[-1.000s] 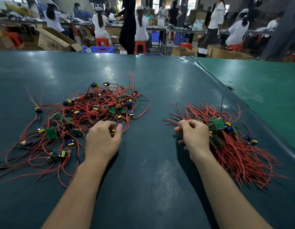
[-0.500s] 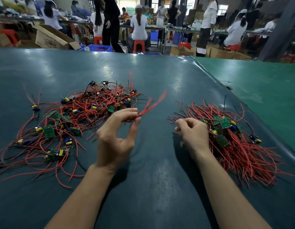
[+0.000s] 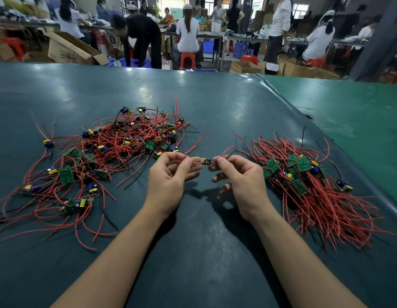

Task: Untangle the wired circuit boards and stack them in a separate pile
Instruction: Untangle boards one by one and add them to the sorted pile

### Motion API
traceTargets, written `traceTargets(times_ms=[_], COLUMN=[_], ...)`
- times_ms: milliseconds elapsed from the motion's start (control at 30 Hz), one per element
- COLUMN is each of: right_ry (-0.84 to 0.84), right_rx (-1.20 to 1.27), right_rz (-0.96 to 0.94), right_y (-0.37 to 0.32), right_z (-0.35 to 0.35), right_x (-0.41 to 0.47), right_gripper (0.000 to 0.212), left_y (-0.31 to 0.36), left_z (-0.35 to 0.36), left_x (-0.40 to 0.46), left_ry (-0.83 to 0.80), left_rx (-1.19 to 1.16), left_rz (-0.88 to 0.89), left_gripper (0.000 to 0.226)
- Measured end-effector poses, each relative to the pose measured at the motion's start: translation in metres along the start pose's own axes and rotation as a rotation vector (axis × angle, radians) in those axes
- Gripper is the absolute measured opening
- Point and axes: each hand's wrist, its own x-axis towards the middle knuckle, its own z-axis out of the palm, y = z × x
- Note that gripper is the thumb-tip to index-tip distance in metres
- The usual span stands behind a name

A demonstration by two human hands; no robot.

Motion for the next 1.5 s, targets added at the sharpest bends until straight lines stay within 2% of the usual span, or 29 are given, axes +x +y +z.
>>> traceTargets(times_ms=[67, 133, 300, 467, 600, 733, 900, 1200, 1500], right_ry=[0.015, -0.006, -0.099, -0.077, -0.027, 0.006, 0.002, 0.226, 0.488], right_rx=[0.011, 0.032, 0.116, 0.134, 0.07, 0.09, 0.074, 0.179, 0.36], right_rz=[-0.026, -0.018, 0.096, 0.143, 0.137, 0.136, 0.16, 0.077, -0.015], right_y=[0.0, 0.0, 0.002, 0.003, 0.005, 0.004, 0.003, 0.0, -0.008], right_z=[0.002, 0.003, 0.006, 0.007, 0.007, 0.005, 0.004, 0.006, -0.012], right_x=[-0.001, -0.003, -0.004, -0.002, -0.001, -0.001, 0.0, 0.006, 0.018], right_gripper=[0.006, 0.008, 0.015, 0.008, 0.005, 0.005, 0.003, 0.013, 0.023], left_y=[0.002, 0.001, -0.002, 0.0, 0.001, 0.001, 0.001, 0.003, 0.002], left_z=[0.0, 0.001, 0.0, 0.001, 0.003, 0.001, 0.001, -0.001, -0.007], left_x=[0.002, 0.003, 0.001, -0.002, -0.002, -0.004, -0.002, 0.001, 0.002], left_ry=[0.022, -0.002, -0.019, 0.021, -0.035, -0.17, -0.175, -0.12, -0.134], left_rx=[-0.168, -0.2, 0.104, 0.068, 0.127, 0.097, 0.15, 0.126, 0.067], left_rz=[-0.104, -0.132, 0.011, -0.013, -0.004, -0.003, 0.039, -0.056, -0.058], left_gripper=[0.007, 0.007, 0.016, 0.012, 0.019, 0.024, 0.02, 0.021, 0.024])
